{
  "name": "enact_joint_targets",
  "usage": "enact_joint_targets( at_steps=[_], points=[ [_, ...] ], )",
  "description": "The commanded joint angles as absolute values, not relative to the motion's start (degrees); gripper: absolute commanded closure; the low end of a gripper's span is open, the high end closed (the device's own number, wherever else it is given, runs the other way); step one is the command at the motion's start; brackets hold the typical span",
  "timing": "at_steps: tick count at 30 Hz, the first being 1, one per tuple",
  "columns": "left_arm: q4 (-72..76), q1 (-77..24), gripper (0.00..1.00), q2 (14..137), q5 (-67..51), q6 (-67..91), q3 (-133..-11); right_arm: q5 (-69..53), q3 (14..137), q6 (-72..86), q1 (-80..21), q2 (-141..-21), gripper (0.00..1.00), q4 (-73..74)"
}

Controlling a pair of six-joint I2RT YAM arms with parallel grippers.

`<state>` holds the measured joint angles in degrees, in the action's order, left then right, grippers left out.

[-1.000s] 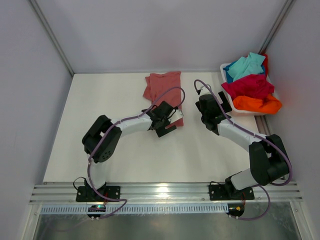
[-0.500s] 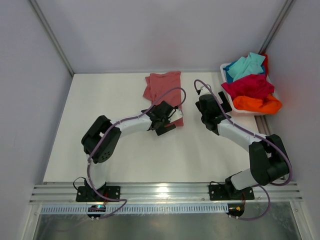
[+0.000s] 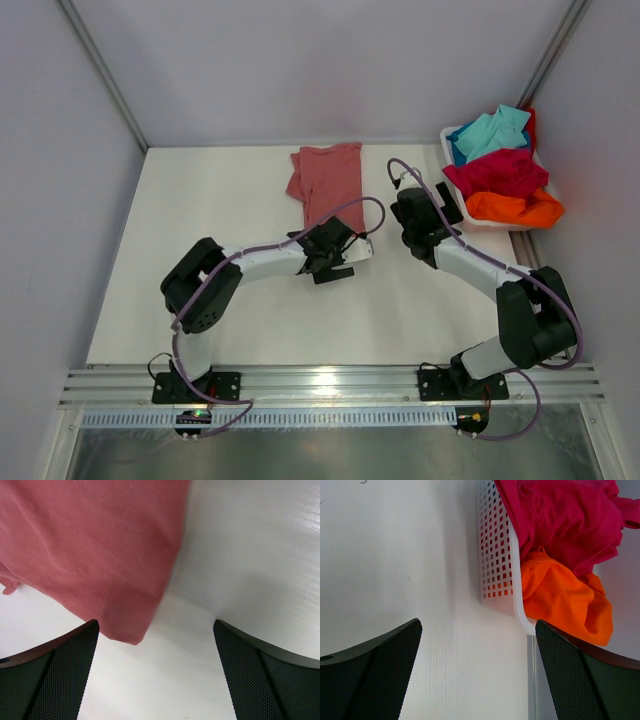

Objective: Fold and stack the t-shirts

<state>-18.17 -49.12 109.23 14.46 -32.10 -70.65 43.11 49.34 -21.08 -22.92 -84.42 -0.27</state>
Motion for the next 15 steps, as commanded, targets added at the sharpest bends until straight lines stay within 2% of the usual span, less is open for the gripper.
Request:
enact_joint_targets(
  at_steps=[1,15],
  points=[
    [-16.5,-49.7,0.01,109.1,14.3,-34.1,-69.3,43.2,51.6,-20.7,-23.0,-84.3,0.01,-1.0],
    [-9.8,-50.0,0.04,116.1,20.6,-37.4,-69.2,43.5,51.7,-20.9,-23.0,-84.5,0.01,-1.0]
  ],
)
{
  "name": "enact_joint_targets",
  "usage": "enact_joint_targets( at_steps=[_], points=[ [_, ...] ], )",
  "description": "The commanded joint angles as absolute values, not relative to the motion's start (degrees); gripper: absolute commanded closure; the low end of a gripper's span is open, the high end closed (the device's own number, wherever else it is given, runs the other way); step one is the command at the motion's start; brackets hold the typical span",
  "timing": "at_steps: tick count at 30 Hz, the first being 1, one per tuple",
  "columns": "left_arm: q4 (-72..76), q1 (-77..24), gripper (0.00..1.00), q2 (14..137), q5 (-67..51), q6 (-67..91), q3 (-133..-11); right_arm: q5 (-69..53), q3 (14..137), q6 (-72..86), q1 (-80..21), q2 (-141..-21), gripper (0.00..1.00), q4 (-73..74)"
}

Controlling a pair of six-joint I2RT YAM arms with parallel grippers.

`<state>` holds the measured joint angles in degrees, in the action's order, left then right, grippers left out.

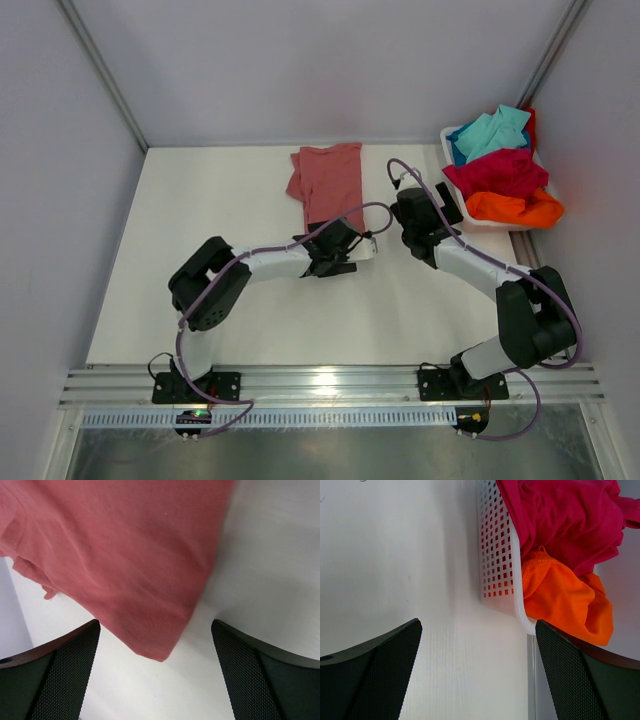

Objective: Fold and stack the t-shirts

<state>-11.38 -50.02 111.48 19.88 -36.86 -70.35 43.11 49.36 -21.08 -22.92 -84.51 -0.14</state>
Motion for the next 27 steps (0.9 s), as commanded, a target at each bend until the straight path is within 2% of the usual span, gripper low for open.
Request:
enact_joint_targets(
  at_steps=[1,4,7,11,12,13,14,16,17,18,27],
  points=[
    [-10.0,-50.0,0.05,116.4,20.6,-37.2,-69.3,43.5,51.6,-20.9,-23.0,-84.5,0.01,-1.1],
    [-10.6,-50.0,0.09,116.3,20.0,-36.7,-69.3,43.5,51.7,-20.9,-23.0,-84.5,0.01,-1.1],
    [-12.2,-50.0,0.19,115.9,19.3,-36.5,-69.7,43.4,51.8,-20.8,-23.0,-84.7,0.01,-1.0],
    [-14.2,-50.0,0.38,116.0,18.1,-36.7,-70.6,43.5,51.8,-20.9,-23.0,-84.8,0.0,-1.0],
    [-14.8,-50.0,0.48,116.1,17.1,-36.5,-70.8,43.4,51.7,-20.8,-23.0,-84.8,0.01,-1.0],
    [-16.2,-50.0,0.53,116.2,16.7,-36.5,-71.0,43.5,51.7,-20.9,-23.0,-84.6,0.01,-1.0],
    [-16.9,-50.0,0.65,116.5,16.2,-36.2,-71.7,43.5,51.7,-20.9,-23.0,-84.7,0.01,-1.0],
    [-19.3,-50.0,0.8,116.5,14.5,-35.9,-72.4,43.5,51.7,-20.9,-23.0,-84.6,0.01,-1.0],
    [-20.0,-50.0,0.93,116.5,13.8,-35.7,-73.1,43.5,51.7,-20.8,-22.9,-84.6,0.01,-1.0],
    [-20.9,-50.0,0.99,116.5,13.2,-35.6,-73.6,43.5,51.8,-20.9,-23.0,-84.6,0.01,-1.0],
    [-28.1,-50.0,1.0,114.4,6.9,-33.0,-75.6,44.0,51.3,-20.7,-23.0,-83.4,0.01,-1.8]
  ],
)
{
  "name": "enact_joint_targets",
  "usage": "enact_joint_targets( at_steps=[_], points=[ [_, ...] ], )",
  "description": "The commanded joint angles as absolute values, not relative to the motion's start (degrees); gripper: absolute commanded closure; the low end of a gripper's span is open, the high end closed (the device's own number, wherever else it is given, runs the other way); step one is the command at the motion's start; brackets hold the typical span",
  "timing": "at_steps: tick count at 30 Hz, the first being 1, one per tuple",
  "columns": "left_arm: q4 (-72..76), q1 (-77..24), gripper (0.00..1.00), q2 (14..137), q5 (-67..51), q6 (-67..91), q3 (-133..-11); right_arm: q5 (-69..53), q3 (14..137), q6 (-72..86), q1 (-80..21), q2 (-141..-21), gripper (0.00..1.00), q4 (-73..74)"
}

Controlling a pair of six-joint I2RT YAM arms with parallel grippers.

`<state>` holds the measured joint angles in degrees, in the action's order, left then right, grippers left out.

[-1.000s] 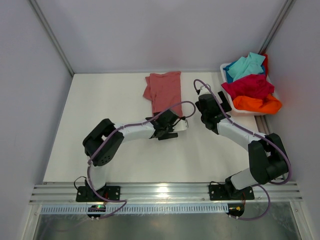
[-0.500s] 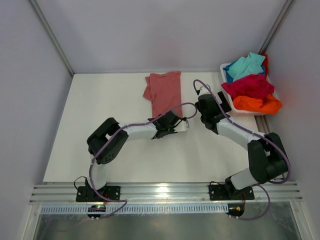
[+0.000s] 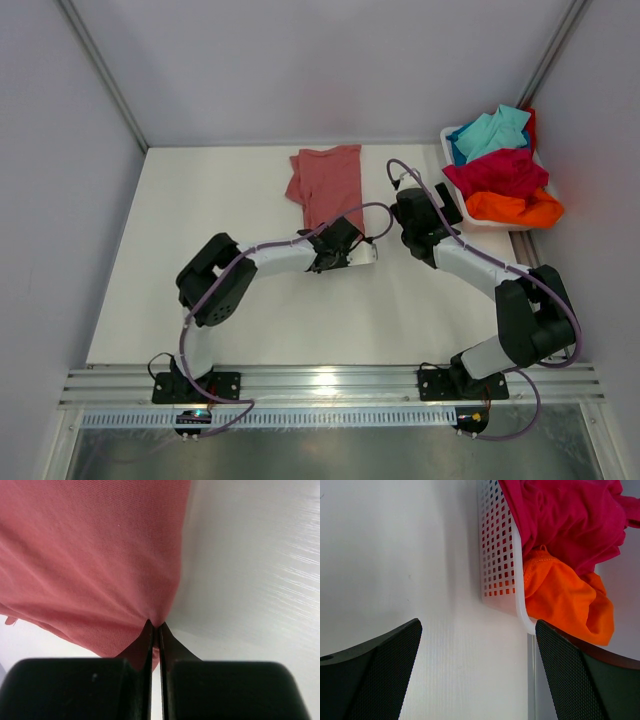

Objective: Fold and stack the t-shirts

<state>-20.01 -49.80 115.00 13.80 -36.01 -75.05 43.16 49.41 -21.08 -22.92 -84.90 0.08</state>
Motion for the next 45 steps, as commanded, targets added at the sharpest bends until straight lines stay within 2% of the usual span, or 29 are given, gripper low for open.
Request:
enact_joint_targets(
  at_steps=[1,6,15,22,28,35,45],
  points=[
    [-28.8,-50.0,1.0,114.0,5.6,-32.6,-76.0,44.2,51.4,-20.8,-23.0,-83.4,0.01,-1.8],
    [-35.2,-50.0,1.0,110.5,0.4,-30.2,-77.3,44.6,51.5,-20.8,-23.0,-83.7,0.01,-1.8],
    [-48.9,-50.4,1.0,103.7,-16.2,-27.3,-81.7,46.8,50.9,-21.7,-23.0,-81.9,0.01,-4.3],
    [-56.2,-53.4,1.0,99.8,-20.6,-26.6,-85.0,47.7,49.9,-22.2,-23.0,-79.8,0.01,-6.2],
    [-58.7,-53.2,0.98,100.9,-15.7,-28.2,-95.2,48.2,49.9,-22.4,-23.0,-79.5,0.01,-6.5],
    [-58.3,-46.5,0.98,108.7,-14.7,-29.5,-109.6,48.3,49.5,-22.2,-22.9,-78.2,0.01,-6.6],
    [-54.1,-38.2,0.98,119.5,-10.5,-28.2,-119.1,47.5,49.3,-21.9,-22.9,-78.0,0.01,-6.3]
  ],
)
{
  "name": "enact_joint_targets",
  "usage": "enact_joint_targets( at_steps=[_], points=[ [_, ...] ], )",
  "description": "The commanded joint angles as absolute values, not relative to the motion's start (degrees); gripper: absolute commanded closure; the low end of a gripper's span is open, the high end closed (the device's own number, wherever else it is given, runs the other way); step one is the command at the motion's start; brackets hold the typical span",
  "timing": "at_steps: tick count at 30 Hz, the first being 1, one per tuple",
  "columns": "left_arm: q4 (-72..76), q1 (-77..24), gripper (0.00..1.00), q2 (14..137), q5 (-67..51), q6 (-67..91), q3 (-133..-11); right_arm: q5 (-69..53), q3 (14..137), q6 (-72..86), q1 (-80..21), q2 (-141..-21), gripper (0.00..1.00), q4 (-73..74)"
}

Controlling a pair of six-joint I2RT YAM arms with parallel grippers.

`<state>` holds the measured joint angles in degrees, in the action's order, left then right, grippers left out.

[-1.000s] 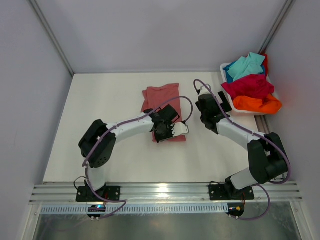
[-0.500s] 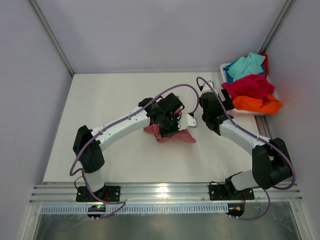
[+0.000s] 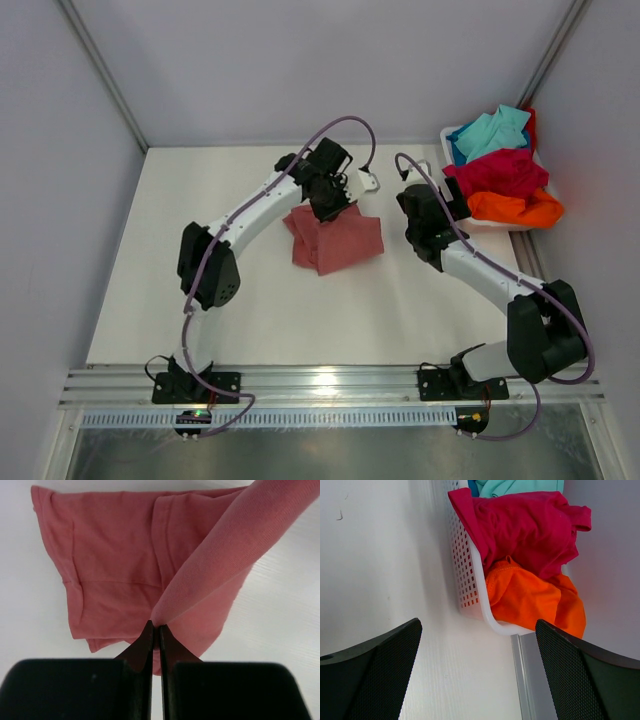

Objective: Fold and stack the t-shirts

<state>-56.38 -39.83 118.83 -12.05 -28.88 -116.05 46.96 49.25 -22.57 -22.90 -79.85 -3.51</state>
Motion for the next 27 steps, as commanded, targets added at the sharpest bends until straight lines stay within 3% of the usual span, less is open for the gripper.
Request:
enact_joint_targets(
  at_steps=[1,21,27],
  points=[
    [-53.3,-37.2,0.98,119.9,-10.4,-28.1,-119.2,47.5,49.3,-21.9,-22.9,-78.0,0.01,-6.3],
    [-46.4,-28.1,0.98,124.1,-4.0,-30.5,-124.0,44.3,50.8,-20.2,-22.9,-80.9,0.0,-2.3],
    [-46.8,-28.1,0.97,126.6,-2.6,-31.5,-132.3,43.7,51.3,-20.0,-22.9,-82.2,0.01,-1.2]
  ],
)
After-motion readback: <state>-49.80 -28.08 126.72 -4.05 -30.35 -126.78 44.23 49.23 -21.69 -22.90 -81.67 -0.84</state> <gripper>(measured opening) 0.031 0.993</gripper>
